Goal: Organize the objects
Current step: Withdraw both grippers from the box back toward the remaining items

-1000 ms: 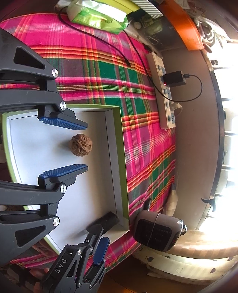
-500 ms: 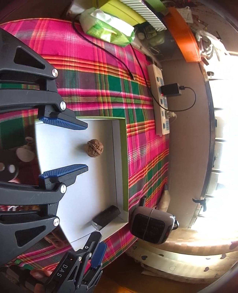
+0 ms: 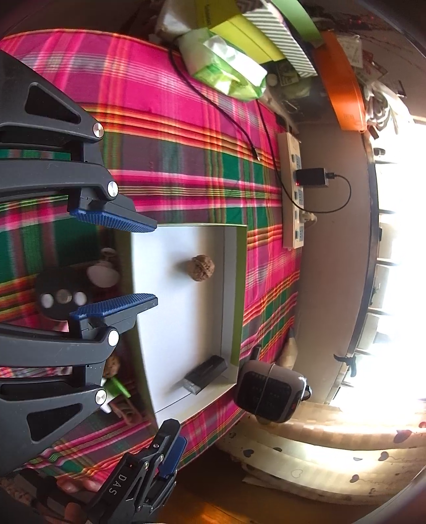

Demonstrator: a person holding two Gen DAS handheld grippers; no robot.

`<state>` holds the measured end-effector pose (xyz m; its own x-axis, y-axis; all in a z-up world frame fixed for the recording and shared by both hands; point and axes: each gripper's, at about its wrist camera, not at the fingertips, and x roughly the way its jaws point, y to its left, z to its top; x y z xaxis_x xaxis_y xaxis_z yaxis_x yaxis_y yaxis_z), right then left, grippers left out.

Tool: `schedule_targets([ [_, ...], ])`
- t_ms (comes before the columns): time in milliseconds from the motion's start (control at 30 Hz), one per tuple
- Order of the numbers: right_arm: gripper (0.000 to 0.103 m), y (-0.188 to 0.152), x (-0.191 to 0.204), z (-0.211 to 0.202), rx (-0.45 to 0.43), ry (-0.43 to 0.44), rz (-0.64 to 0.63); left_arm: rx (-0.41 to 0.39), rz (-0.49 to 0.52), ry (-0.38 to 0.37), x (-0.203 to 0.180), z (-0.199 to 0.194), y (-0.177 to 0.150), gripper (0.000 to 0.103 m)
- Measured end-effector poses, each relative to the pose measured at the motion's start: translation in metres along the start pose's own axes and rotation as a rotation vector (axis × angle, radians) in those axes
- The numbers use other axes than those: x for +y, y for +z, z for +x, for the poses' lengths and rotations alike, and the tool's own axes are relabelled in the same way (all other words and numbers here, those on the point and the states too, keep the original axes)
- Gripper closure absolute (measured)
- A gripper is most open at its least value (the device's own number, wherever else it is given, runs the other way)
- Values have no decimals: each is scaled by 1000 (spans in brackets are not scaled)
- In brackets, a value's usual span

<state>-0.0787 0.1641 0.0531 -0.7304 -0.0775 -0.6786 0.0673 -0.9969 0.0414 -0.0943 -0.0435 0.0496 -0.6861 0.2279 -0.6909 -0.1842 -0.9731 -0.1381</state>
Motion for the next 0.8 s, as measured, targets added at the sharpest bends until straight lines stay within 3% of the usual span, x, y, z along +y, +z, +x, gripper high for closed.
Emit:
schedule_targets([
  [400,54,-27,-4,-18,-2,-4,10,16,-14,-42,0,-13,-28,66],
  [800,54,-51,-15,-17,51,0,49,46,-19,-62,0,-14,-50,59],
])
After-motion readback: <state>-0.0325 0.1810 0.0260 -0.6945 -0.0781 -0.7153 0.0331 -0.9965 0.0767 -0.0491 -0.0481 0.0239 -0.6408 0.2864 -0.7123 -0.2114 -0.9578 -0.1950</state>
